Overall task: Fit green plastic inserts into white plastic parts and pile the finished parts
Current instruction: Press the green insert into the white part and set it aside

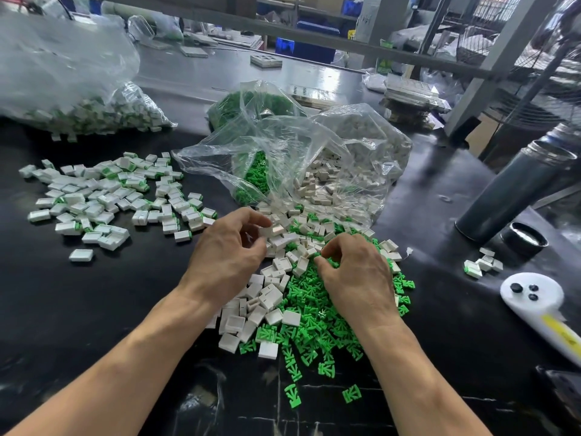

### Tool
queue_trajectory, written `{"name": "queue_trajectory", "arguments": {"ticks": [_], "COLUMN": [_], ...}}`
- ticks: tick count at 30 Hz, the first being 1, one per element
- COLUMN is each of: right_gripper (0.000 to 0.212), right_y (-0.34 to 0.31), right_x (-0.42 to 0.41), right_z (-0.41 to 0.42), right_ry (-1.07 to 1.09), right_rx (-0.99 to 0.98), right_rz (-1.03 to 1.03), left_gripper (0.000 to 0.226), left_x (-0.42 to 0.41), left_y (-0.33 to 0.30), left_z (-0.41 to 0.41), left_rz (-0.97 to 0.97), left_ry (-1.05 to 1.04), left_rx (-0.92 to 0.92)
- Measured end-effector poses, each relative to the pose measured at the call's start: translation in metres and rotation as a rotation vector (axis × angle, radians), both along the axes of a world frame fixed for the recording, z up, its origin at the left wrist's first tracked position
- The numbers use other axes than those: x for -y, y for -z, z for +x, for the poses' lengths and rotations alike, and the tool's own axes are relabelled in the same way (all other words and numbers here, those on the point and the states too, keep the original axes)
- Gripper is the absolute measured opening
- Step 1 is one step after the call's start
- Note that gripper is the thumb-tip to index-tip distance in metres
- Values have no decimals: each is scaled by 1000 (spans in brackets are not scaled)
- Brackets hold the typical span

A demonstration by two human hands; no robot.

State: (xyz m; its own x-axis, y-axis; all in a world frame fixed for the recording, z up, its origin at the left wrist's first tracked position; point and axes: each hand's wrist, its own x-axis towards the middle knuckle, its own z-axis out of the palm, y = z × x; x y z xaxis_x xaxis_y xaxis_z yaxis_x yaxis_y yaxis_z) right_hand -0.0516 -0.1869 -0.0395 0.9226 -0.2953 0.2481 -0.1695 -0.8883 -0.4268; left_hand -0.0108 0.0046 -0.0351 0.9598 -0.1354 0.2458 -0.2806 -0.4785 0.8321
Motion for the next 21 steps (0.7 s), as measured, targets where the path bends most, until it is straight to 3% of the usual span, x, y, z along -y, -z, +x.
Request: {"name": "queue_trajectory", "arguments": {"ticks": [4, 14, 18, 21], "right_gripper": [18, 13, 14, 14], "right_y": [-2, -7, -6, -6], "right_x": [-2, -9, -11, -12], "right_z": [-1, -10, -11, -12], "right_ry": [-24, -230, -264, -289], "right_rx": [103, 293, 324, 351], "right_rz": [97, 718, 827, 857], "left_gripper": [21, 19, 28, 16], "left_x": [5, 11, 14, 14], "left_y": [-1, -10, -13, -11], "left_z": [-5, -8, -9, -10], "left_rz": [-61, -480, -531, -530], "left_ry": [63, 180, 189, 214], "left_rx": [-25, -201, -237, -247]}}
